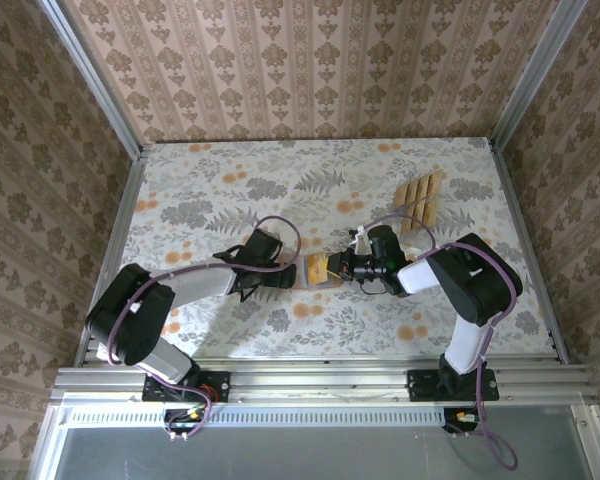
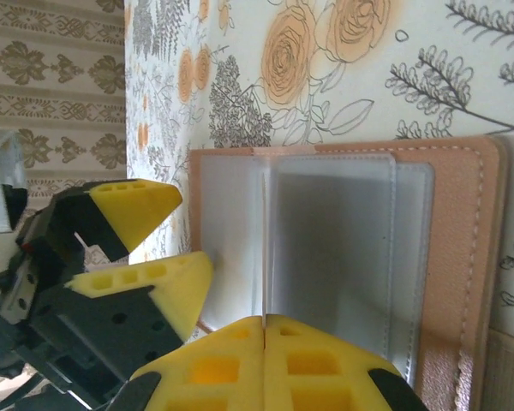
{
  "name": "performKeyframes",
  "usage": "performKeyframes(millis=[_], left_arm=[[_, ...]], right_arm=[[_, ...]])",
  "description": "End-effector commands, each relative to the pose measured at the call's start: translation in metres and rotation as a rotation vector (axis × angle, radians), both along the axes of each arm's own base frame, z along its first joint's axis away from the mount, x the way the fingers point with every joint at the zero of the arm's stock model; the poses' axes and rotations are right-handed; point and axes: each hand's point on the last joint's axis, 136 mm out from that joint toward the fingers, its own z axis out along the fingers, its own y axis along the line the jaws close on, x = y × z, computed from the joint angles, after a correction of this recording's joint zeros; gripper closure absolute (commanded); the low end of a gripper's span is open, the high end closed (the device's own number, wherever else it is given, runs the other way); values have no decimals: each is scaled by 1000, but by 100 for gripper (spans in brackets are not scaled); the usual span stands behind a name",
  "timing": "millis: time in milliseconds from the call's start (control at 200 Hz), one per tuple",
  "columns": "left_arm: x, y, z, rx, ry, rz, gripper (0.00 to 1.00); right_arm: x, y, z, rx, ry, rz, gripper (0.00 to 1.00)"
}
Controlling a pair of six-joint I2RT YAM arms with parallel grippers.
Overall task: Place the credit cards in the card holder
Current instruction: Insert the credit card into the card slot.
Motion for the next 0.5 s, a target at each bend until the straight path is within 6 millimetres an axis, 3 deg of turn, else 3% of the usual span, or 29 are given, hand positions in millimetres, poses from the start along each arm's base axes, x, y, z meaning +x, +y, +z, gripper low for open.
performKeyframes(millis=[0, 495], left_arm=[[-7, 11, -14, 52, 28, 20, 0], [-13, 23, -26, 83, 60, 55, 0]], right_arm=[[0, 1, -3, 16, -6, 8, 100], [0, -25, -28, -7, 54, -60, 100]])
